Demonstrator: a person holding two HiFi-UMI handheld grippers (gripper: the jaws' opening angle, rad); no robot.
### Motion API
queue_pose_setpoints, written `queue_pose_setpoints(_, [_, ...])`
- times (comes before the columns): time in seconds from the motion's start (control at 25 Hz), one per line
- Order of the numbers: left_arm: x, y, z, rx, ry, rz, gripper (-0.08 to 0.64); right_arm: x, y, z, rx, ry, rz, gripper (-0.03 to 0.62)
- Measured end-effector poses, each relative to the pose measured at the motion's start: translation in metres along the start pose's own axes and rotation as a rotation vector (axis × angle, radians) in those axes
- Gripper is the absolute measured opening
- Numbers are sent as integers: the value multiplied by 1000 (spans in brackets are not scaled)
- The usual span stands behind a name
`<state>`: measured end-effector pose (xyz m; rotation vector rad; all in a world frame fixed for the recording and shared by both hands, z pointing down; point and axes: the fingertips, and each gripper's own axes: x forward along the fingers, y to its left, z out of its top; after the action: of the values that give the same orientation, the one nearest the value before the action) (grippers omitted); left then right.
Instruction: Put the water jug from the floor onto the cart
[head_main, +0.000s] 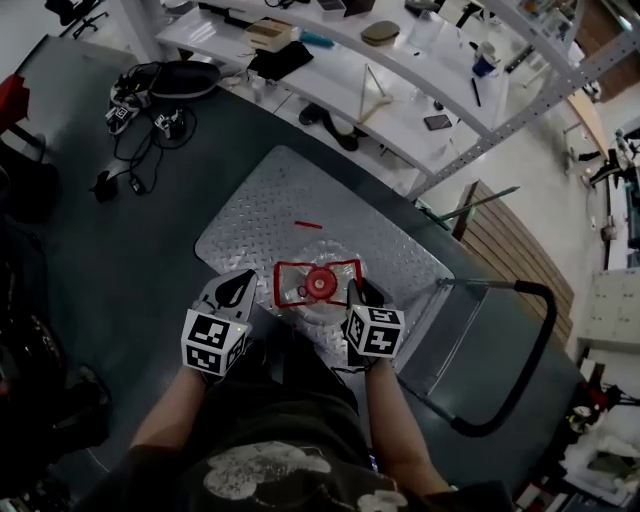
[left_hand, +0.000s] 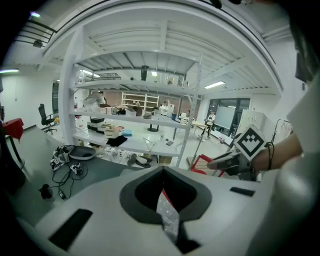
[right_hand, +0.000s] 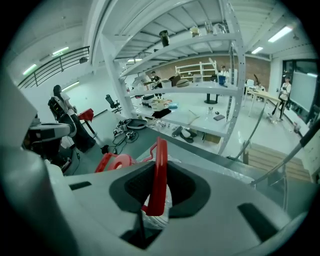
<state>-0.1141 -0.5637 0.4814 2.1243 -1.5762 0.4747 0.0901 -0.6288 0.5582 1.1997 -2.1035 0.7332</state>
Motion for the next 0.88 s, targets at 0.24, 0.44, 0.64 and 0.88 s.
queue_pose_setpoints(0.24, [19,-27,4,-14,15,11,6,12,-42,-9,13,48,5,51])
queue_pose_setpoints(0.44, [35,-38,7,-15,18,22,6,19,-73,-8,26,53,11,51])
queue_pose_setpoints(0.64, [44,-48,10,-20,13,18,8,18,-109,-16,48,67,-33,49])
queue_pose_setpoints(0.88, [49,-57,13,-21,3,14,6,18,-139,-26,45,94,-75,46])
